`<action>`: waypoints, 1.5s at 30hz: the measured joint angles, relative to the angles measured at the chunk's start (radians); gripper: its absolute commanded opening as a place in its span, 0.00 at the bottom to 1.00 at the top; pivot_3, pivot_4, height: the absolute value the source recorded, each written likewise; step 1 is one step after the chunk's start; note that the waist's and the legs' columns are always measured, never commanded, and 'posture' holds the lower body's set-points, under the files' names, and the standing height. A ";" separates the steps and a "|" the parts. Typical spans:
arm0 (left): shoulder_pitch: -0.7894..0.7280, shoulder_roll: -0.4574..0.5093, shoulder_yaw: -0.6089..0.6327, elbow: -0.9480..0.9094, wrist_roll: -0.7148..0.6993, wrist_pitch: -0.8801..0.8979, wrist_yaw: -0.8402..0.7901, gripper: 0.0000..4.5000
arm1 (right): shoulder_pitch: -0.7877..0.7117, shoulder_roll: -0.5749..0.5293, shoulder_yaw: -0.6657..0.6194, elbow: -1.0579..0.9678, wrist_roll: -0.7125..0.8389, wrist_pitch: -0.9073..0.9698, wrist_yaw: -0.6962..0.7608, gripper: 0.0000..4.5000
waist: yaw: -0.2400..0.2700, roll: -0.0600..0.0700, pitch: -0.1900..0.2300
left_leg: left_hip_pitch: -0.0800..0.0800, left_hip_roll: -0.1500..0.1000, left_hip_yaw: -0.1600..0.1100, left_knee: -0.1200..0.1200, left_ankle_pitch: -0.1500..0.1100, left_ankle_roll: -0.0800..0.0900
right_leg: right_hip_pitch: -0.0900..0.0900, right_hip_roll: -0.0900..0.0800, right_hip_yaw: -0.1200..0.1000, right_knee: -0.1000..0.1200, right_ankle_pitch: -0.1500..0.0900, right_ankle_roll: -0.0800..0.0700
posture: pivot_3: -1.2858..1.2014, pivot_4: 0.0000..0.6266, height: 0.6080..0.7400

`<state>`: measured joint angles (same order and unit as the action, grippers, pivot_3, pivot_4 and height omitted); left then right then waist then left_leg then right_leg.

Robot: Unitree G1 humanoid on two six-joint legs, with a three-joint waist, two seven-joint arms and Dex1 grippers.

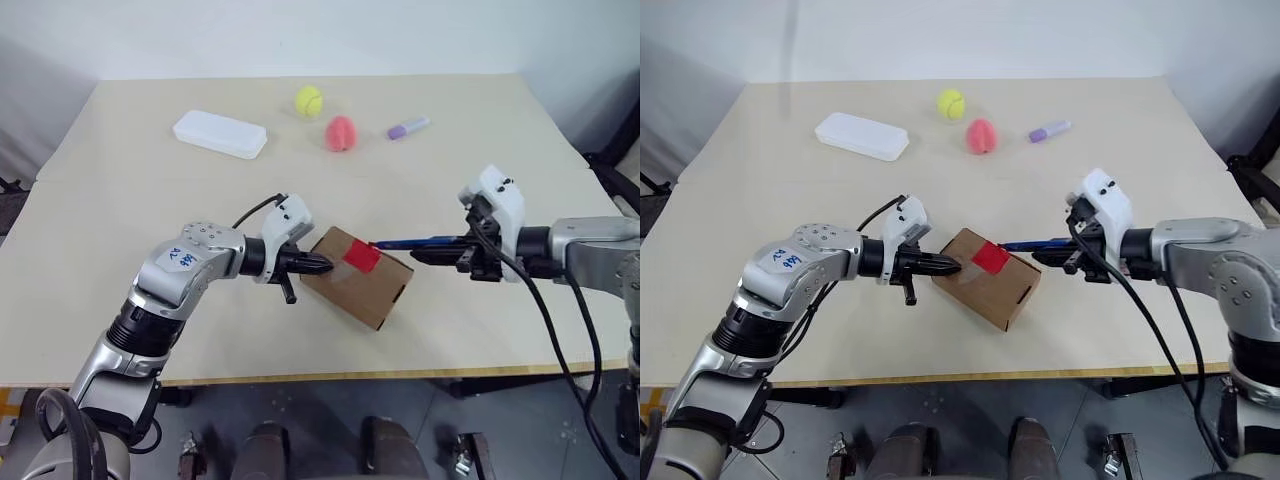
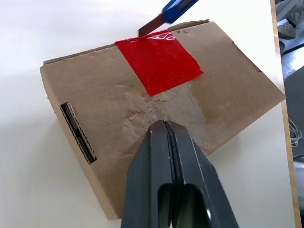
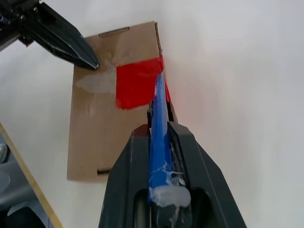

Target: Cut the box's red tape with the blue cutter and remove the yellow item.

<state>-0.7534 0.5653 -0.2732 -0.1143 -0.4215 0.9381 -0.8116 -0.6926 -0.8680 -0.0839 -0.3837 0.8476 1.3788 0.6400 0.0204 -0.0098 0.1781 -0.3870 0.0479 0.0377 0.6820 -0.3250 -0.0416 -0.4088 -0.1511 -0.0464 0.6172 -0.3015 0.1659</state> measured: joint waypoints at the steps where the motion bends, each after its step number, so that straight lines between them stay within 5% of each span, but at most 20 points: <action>1: 0.000 0.000 0.000 -0.001 0.000 0.000 0.000 0.00 | -0.003 0.008 0.006 0.005 -0.007 -0.006 0.000 0.03 | 0.000 0.000 0.000 | 0.000 0.000 0.000 0.000 0.000 0.000 | 0.000 0.000 0.000 0.000 0.000 0.000 | 0.52 0.24 1.00; 23: 0.006 0.000 0.008 -0.015 0.000 0.015 0.010 0.00 | -0.099 0.100 0.148 0.143 -0.135 -0.126 0.054 0.03 | -0.006 0.000 0.000 | 0.000 0.000 0.000 0.000 0.000 0.000 | 0.000 0.000 0.000 0.000 0.000 0.000 | 0.52 0.24 1.00; 45: 0.016 -0.001 0.002 -0.030 0.000 0.010 0.009 0.00 | 0.010 -0.063 0.036 -0.037 -0.045 0.018 0.097 0.03 | 0.003 0.000 0.000 | 0.000 0.000 0.000 0.000 0.000 0.000 | 0.000 0.000 0.000 -0.001 0.000 0.000 | 0.52 0.24 1.00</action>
<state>-0.7371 0.5641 -0.2712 -0.1442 -0.4215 0.9477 -0.8024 -0.6822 -0.9307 -0.0482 -0.4208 0.8024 1.3965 0.7371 0.0232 -0.0098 0.1782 -0.3872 0.0480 0.0379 0.6819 -0.3251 -0.0416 -0.4088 -0.1512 -0.0464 0.6166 -0.3015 0.1659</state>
